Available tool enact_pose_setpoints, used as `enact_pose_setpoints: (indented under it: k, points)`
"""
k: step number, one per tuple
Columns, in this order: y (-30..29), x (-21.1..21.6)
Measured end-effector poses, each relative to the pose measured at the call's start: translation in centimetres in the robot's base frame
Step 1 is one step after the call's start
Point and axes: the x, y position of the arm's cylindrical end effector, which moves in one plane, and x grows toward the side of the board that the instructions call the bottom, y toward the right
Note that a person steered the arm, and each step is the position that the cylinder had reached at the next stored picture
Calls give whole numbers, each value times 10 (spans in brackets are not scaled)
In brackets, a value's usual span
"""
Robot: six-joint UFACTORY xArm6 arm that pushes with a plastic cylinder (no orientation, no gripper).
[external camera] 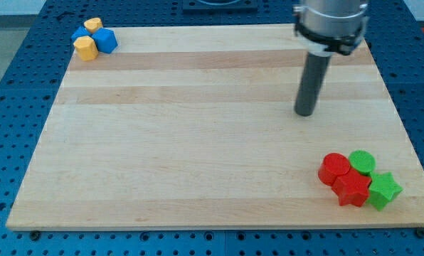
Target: Push the group of blocks a bit up
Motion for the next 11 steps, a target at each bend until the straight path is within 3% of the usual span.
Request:
enact_pose_setpoints:
  k: [1, 3, 5, 6, 9, 11]
  points:
    - [62, 2]
    - [124, 71]
    - [133, 162]
    - [109, 178]
    - [57, 148]
    - [-9, 120]
